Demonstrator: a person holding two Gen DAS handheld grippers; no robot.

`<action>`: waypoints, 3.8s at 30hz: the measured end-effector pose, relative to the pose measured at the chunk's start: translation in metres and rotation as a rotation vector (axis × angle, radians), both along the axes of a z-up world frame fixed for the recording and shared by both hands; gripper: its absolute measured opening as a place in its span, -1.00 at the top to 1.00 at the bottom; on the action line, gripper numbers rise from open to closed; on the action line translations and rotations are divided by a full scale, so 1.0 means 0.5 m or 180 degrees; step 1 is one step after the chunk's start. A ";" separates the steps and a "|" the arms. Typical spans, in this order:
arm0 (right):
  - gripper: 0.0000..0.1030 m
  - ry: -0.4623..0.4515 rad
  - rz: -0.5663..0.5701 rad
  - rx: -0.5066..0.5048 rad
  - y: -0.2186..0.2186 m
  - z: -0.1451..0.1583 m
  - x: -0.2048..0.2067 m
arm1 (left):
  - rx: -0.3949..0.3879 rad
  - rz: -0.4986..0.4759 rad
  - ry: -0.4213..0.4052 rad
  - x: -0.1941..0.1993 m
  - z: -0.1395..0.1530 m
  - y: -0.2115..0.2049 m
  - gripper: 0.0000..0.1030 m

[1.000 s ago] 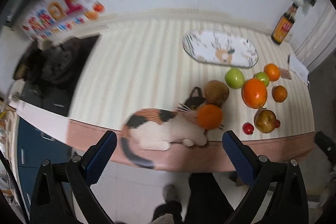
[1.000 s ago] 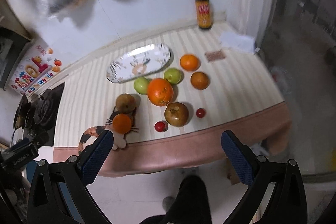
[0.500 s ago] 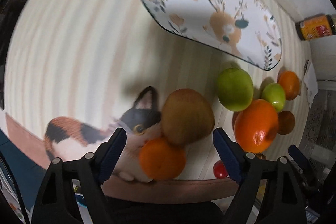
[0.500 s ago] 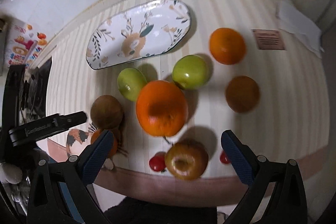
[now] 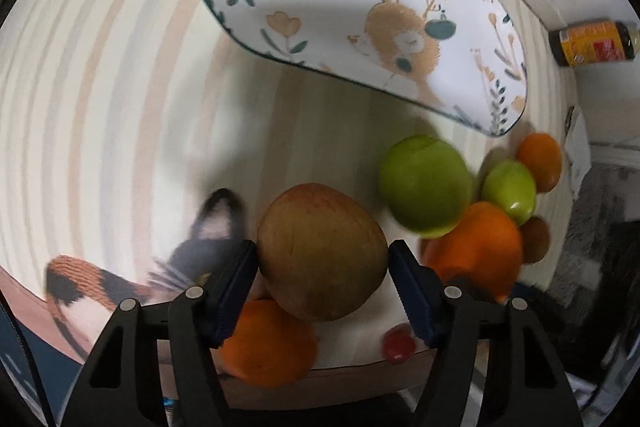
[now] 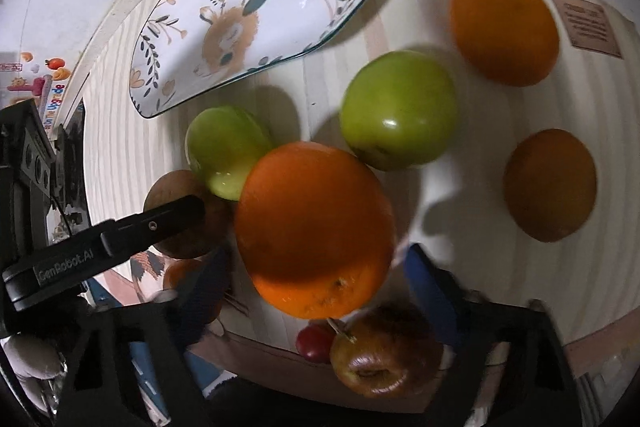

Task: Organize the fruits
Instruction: 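Grasp the brown round fruit with the left tool while the right tool grasps the large orange, then carry both fruits onto the white floral plate and open both tools, then lift both open tools away from the plate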

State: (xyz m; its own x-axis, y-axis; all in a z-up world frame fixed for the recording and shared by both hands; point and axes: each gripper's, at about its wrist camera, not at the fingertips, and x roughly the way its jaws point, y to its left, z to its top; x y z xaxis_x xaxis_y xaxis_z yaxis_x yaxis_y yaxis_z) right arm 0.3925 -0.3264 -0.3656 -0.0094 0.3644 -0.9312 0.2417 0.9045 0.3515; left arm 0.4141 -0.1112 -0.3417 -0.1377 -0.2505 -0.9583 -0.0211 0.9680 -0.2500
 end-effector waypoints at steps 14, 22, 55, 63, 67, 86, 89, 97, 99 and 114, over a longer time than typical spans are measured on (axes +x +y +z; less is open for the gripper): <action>-0.58 0.0091 0.0122 -0.0060 0.042 -0.024 0.015 | -0.0161 0.0116 -0.0025 0.012 -0.022 0.041 -0.27; -0.54 0.0009 0.0049 -0.0276 0.049 -0.006 -0.016 | -0.0125 -0.0134 -0.0224 -0.008 0.013 -0.003 -0.26; -0.54 -0.0574 0.0247 -0.0573 0.064 0.014 0.365 | -0.0107 0.0081 -0.0162 0.407 -0.019 -0.008 -0.28; -0.57 -0.0552 0.0263 -0.0550 0.065 0.012 0.382 | -0.0121 0.0105 -0.0124 0.411 -0.020 -0.004 -0.28; -0.64 -0.0514 0.0249 -0.0587 0.061 0.018 0.388 | 0.0081 0.0101 -0.0197 0.410 -0.013 -0.014 -0.28; -0.88 -0.0904 0.0176 -0.1229 0.048 0.167 0.288 | 0.0537 -0.0175 -0.0920 0.296 0.136 0.023 -0.85; -0.88 -0.0895 0.0148 -0.1275 0.048 0.190 0.257 | 0.0593 -0.0197 -0.1099 0.262 0.172 0.034 -0.85; -0.88 -0.1143 0.0020 -0.1436 0.055 0.295 0.152 | 0.0640 -0.0215 -0.1525 0.154 0.275 0.035 -0.85; -0.88 -0.1212 -0.0010 -0.1433 0.058 0.321 0.126 | 0.0627 -0.0258 -0.1637 0.132 0.300 0.032 -0.85; -0.88 -0.1700 -0.0087 -0.1382 0.121 0.509 -0.060 | 0.0426 -0.0258 -0.2075 -0.040 0.441 0.058 -0.85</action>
State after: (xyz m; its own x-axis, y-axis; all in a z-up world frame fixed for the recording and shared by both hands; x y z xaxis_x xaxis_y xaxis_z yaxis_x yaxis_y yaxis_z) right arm 0.3627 -0.2658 -0.1112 0.4952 -0.0490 -0.8674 0.1607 0.9863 0.0360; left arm 0.3943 -0.0821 -0.1210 0.4667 -0.1371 -0.8737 0.1678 0.9837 -0.0647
